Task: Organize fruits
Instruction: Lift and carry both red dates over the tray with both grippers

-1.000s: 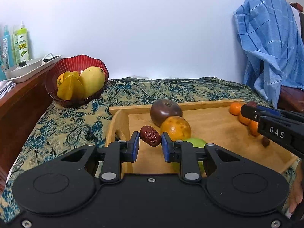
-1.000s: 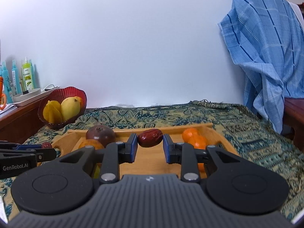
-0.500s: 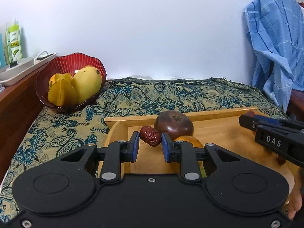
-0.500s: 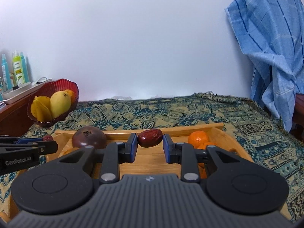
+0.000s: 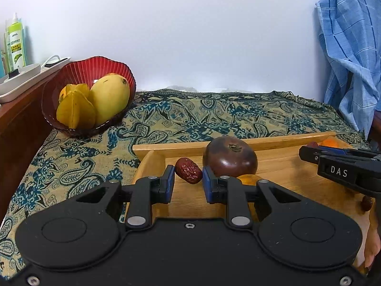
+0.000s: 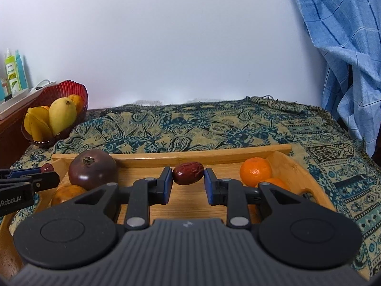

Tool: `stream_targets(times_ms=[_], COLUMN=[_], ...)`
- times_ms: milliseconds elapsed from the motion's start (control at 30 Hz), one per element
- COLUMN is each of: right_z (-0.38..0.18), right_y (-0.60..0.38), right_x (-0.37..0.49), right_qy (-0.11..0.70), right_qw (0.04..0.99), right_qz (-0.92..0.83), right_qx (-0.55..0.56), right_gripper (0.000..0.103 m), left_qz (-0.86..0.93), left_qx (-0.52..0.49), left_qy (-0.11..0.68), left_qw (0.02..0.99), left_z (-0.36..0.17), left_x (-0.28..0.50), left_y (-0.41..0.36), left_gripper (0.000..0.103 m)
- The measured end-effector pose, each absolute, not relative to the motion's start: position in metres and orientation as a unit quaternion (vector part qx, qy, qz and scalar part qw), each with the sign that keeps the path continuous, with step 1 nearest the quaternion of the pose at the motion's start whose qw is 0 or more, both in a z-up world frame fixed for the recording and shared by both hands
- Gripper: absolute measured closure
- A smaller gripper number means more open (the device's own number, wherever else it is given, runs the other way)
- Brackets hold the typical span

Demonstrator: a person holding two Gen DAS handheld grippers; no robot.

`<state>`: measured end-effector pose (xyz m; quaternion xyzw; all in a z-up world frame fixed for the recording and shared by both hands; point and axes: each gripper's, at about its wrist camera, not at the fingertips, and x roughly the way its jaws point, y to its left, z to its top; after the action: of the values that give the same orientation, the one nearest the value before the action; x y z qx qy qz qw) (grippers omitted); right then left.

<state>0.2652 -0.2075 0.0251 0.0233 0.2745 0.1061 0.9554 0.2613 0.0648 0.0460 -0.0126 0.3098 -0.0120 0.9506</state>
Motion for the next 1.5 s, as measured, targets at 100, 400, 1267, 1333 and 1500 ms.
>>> stream_targets(times_ms=[100, 400, 1267, 1333, 1500], right_z=[0.023, 0.021, 0.016, 0.016, 0.014], right_y=[-0.206, -0.205, -0.205, -0.205, -0.206], right_x=[0.269, 0.276, 0.291, 0.292, 0.293], right_qy=[0.281, 0.299, 0.326, 0.329, 0.336], right_qw=[0.953, 0.947, 0.938, 0.937, 0.934], right_qz=[0.109, 0.114, 0.112, 0.112, 0.111], right_qx=[0.021, 0.024, 0.036, 0.037, 0.039], right_gripper=[0.070, 0.070, 0.070, 0.070, 0.070], left_qz=[-0.012, -0.010, -0.008, -0.008, -0.009], left_qx=[-0.013, -0.017, -0.021, -0.024, -0.027], left_qy=[0.312, 0.323, 0.337, 0.338, 0.339], left_qw=[0.950, 0.946, 0.941, 0.941, 0.940], left_z=[0.045, 0.040, 0.031, 0.031, 0.031], left_x=[0.264, 0.271, 0.284, 0.284, 0.284], left_y=[0.065, 0.064, 0.066, 0.066, 0.067], left_gripper=[0.079, 0.079, 0.079, 0.079, 0.079])
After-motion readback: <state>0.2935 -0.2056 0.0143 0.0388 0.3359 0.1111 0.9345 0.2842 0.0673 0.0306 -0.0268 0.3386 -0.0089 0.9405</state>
